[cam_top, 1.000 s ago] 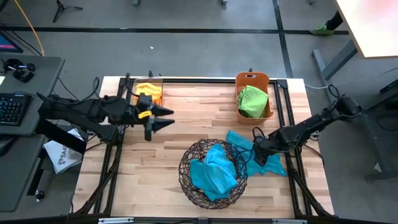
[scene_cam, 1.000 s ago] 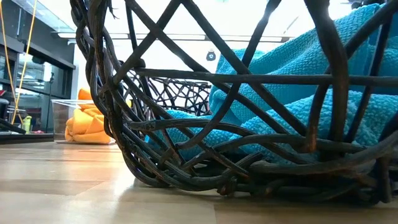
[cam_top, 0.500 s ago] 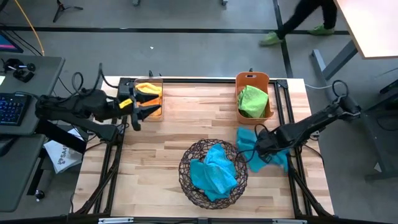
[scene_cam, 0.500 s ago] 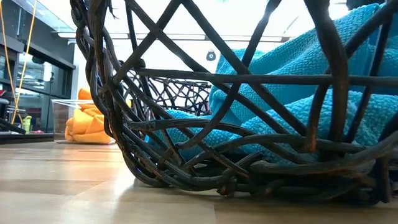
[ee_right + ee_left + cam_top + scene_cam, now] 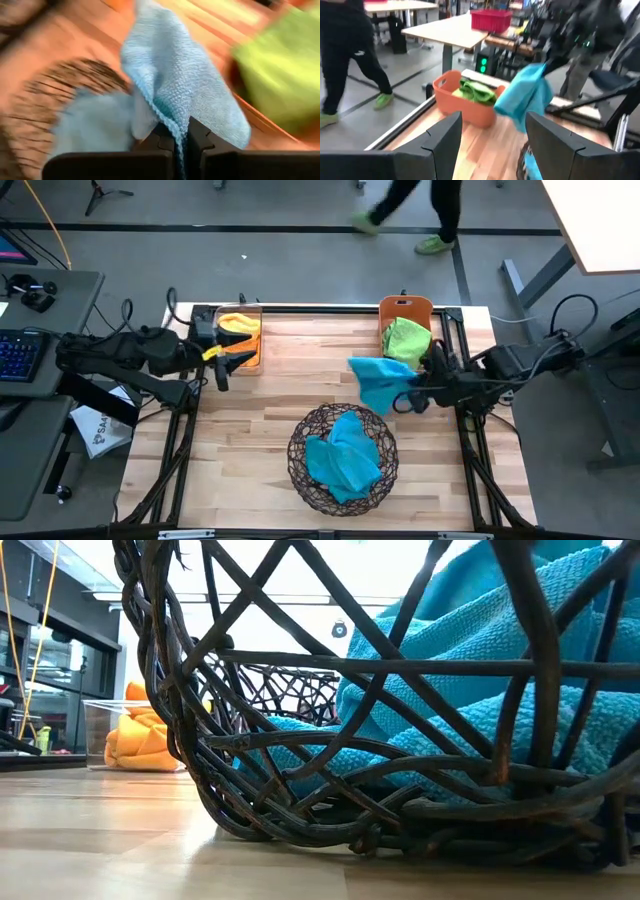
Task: Sort microfiber towel by color & place in baskets
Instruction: Put the blue towel into the black basket
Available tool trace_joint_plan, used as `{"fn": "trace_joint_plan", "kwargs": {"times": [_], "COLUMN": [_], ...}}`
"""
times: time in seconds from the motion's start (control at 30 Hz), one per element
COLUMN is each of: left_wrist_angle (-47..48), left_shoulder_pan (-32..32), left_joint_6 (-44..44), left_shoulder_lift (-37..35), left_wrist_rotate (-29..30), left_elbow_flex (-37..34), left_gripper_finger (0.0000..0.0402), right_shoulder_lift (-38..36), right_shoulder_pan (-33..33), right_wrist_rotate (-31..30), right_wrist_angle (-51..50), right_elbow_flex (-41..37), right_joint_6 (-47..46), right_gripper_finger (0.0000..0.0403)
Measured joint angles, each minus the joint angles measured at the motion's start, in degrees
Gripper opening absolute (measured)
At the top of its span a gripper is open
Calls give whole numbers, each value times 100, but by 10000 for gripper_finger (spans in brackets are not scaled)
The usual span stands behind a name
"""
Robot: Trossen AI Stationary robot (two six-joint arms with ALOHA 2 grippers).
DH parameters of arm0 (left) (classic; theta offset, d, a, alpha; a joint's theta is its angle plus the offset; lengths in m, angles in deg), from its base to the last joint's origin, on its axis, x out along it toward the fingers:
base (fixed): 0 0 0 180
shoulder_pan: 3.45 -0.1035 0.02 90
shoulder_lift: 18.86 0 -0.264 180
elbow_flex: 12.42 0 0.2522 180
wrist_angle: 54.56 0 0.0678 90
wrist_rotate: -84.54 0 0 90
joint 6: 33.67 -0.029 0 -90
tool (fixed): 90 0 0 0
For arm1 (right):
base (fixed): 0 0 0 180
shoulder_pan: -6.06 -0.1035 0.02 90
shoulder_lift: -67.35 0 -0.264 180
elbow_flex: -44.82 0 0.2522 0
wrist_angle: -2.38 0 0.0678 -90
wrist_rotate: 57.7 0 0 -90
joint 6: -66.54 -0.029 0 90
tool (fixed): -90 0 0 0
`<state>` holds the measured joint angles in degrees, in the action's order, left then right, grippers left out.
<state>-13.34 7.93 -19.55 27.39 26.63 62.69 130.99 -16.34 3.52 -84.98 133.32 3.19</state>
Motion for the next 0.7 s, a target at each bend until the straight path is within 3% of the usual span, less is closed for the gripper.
{"fn": "trace_joint_plan", "kwargs": {"times": [0.13,0.33,0.53,0.7], "left_wrist_angle": [320,428,394,337], "left_shoulder_pan": [0,4,4,4], "left_joint_6": [17,74,284,524], "left_shoulder_lift": [117,149,148,150], "left_wrist_rotate": [0,1,-24,-499], "left_elbow_flex": [-1,-1,-1,-1], "left_gripper_finger": [207,207,207,207], "right_shoulder_lift": [97,840,1971,2592], "right_shoulder_pan": [0,-198,-295,-188], "right_wrist_rotate": [212,1462,1971,2206], "right_wrist_angle": [1631,4115,4589,4760], "right_elbow_flex": [-159,-717,-743,-743], "right_joint_6": [690,1449,1415,1189], "right_gripper_finger": [1,1,1,16]}}
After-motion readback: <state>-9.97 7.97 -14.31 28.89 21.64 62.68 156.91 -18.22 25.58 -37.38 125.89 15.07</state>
